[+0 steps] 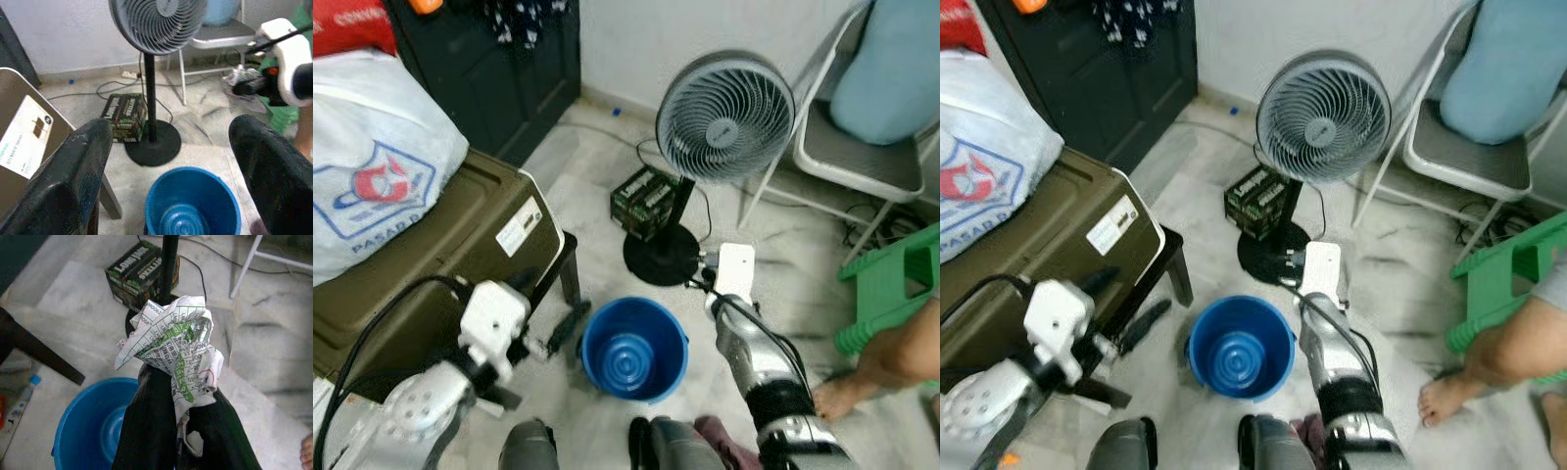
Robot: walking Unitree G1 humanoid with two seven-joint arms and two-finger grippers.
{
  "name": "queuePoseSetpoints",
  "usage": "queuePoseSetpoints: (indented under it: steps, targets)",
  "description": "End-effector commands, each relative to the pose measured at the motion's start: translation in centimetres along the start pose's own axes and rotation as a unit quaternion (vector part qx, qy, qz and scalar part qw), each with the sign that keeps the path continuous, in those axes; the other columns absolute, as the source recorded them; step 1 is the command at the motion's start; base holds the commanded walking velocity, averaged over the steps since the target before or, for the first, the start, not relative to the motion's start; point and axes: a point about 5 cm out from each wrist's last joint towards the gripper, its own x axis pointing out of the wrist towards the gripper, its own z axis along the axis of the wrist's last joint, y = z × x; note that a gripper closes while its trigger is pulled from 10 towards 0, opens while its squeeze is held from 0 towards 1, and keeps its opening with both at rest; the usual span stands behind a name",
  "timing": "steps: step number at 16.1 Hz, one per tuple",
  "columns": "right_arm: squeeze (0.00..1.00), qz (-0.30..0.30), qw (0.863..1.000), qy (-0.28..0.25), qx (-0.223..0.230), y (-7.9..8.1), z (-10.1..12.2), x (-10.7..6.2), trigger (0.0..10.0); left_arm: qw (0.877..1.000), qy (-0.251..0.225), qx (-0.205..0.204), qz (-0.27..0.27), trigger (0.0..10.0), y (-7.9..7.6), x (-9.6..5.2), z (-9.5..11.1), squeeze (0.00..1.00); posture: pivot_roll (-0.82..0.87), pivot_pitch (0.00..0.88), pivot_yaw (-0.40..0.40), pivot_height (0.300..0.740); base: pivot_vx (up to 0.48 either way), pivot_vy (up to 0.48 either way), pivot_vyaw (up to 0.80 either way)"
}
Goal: Clean up the room
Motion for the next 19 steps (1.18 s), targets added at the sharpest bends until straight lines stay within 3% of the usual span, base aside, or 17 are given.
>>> queuePoseSetpoints:
  steps: [1, 7, 11, 14, 19]
  targets:
    - [0.0, -0.002, 1.0, 0.011, -0.004, 0.1, -0.5, 0.4, 10.0, 1.0, 0.0, 0.002, -0.006, 10.0, -0.4, -0.7, 0.6, 0.0, 0.19, 0.261, -0.049, 0.74, 0.0, 0.0, 0.0]
    - [0.0, -0.013, 0.998, 0.054, 0.01, 0.1, -1.9, 1.3, 10.0, 0.999, 0.014, 0.005, 0.029, 10.0, 0.1, -1.7, 1.2, 0.0, 0.27, 0.297, -0.013, 0.74, 0.0, 0.0, 0.0]
    - [0.0, 0.006, 0.999, 0.045, 0.007, 1.2, -1.2, 1.7, 10.0, 0.999, 0.034, 0.005, 0.034, 10.0, 0.6, -2.1, -0.2, 0.0, 0.3, 0.314, 0.002, 0.74, 0.0, 0.0, 0.0]
    - [0.0, 0.023, 0.999, 0.037, 0.03, 1.8, -0.7, 1.8, 10.0, 0.999, 0.033, 0.011, 0.034, 10.0, 0.9, -2.3, 0.4, 0.0, 0.3, 0.316, 0.006, 0.74, 0.0, 0.0, 0.0]
    - [0.0, 0.048, 0.997, 0.048, 0.029, 3.2, -1.5, 1.5, 10.0, 0.999, 0.033, 0.017, 0.033, 10.0, 1.4, -2.2, 0.2, 0.0, 0.31, 0.316, 0.007, 0.74, 0.0, 0.0, 0.0]
